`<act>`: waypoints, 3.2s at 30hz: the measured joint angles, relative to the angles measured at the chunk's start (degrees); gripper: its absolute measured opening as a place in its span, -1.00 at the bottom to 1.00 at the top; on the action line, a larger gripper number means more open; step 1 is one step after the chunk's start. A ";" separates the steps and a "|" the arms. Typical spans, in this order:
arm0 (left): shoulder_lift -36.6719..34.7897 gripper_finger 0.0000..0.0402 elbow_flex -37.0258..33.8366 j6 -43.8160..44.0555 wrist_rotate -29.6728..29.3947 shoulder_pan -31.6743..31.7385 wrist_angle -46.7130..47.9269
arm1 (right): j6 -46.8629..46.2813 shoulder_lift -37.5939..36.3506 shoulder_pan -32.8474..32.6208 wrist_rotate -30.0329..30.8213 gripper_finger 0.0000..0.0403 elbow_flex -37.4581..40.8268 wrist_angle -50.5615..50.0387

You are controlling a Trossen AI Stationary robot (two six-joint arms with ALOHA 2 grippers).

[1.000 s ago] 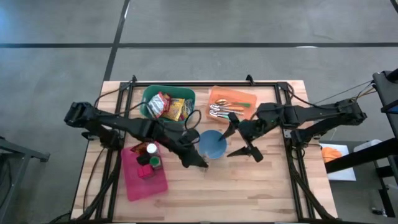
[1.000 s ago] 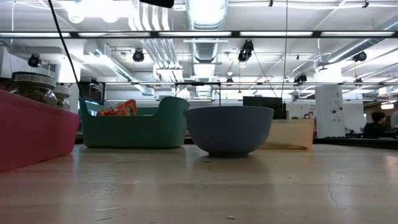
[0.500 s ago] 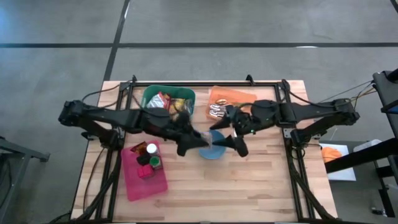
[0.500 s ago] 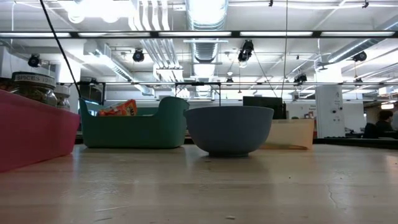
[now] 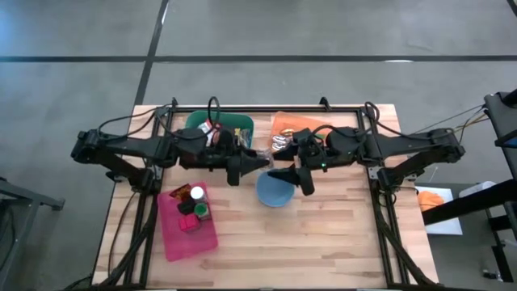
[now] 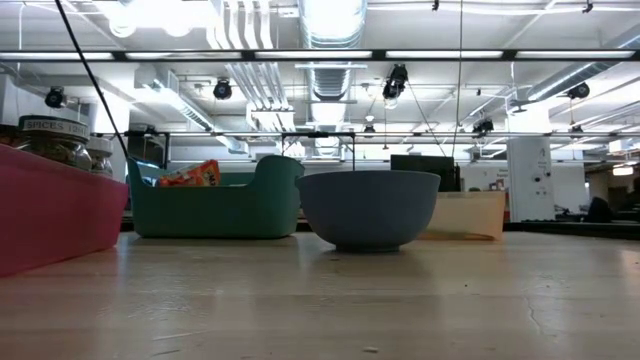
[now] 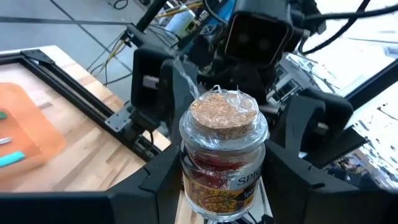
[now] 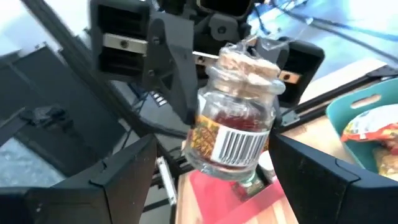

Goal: Pick & Place Food Item
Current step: Put the brown spice bottle into the pink bin

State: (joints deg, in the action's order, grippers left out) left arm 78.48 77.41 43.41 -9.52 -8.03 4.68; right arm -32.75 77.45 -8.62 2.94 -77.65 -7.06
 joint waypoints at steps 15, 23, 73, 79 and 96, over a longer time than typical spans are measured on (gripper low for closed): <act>0.07 -0.11 0.00 0.03 0.06 0.00 -0.65 | -0.29 1.90 0.00 1.70 0.52 0.04 3.28; 0.07 -0.11 -0.02 0.06 0.46 -0.02 -1.24 | 0.33 3.24 0.11 1.67 0.32 -1.42 2.97; 1.51 0.43 -0.17 7.10 7.87 0.18 1.36 | 6.68 3.48 0.14 -3.99 -0.07 -1.92 -8.88; 1.33 0.46 -0.04 18.33 7.85 1.05 8.18 | 11.32 3.52 0.14 -3.32 -0.07 -1.79 -14.51; 3.16 0.46 -0.05 30.17 7.43 3.18 20.31 | 18.22 6.71 0.15 0.44 -0.08 -1.80 -29.88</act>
State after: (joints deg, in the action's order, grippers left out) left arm 81.63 77.36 73.59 -2.09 -4.86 24.99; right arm -14.52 84.16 -8.48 3.38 -79.45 -36.94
